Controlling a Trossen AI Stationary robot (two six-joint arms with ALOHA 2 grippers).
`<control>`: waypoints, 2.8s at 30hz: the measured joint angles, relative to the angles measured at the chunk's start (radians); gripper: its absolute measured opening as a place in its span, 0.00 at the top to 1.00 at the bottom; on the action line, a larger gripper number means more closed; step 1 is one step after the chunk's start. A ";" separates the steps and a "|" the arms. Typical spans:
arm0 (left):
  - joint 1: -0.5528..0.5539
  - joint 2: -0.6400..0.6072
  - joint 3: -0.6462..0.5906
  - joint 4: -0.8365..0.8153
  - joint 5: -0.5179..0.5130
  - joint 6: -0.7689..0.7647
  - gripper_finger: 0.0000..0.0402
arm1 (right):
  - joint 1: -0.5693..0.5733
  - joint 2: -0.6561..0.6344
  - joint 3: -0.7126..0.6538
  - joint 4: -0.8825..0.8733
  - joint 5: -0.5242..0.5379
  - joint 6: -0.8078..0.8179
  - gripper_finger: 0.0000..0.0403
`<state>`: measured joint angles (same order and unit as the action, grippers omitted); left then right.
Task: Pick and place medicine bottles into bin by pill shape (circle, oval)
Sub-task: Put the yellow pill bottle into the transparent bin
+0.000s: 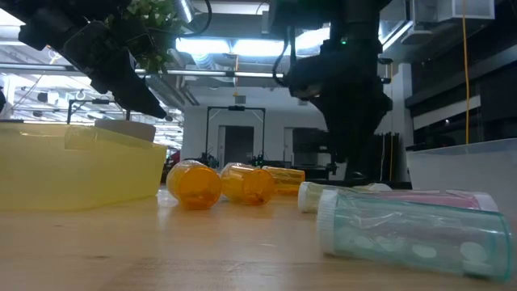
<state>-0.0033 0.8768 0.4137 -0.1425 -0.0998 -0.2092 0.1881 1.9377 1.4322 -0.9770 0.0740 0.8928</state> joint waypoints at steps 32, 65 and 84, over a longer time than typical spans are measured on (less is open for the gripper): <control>0.000 0.000 0.000 0.001 -0.022 -0.045 0.43 | 0.103 0.009 -0.065 0.081 0.011 0.281 0.52; 0.000 0.000 0.000 0.001 -0.022 -0.050 0.43 | 0.024 0.079 -0.065 0.235 -0.048 -0.137 0.52; 0.000 0.000 0.000 0.000 -0.022 -0.050 0.43 | 0.024 0.079 -0.065 0.099 -0.077 0.015 0.58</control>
<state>-0.0032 0.8768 0.4133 -0.1421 -0.1219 -0.2596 0.2123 2.0171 1.3674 -0.8780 -0.0032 0.9074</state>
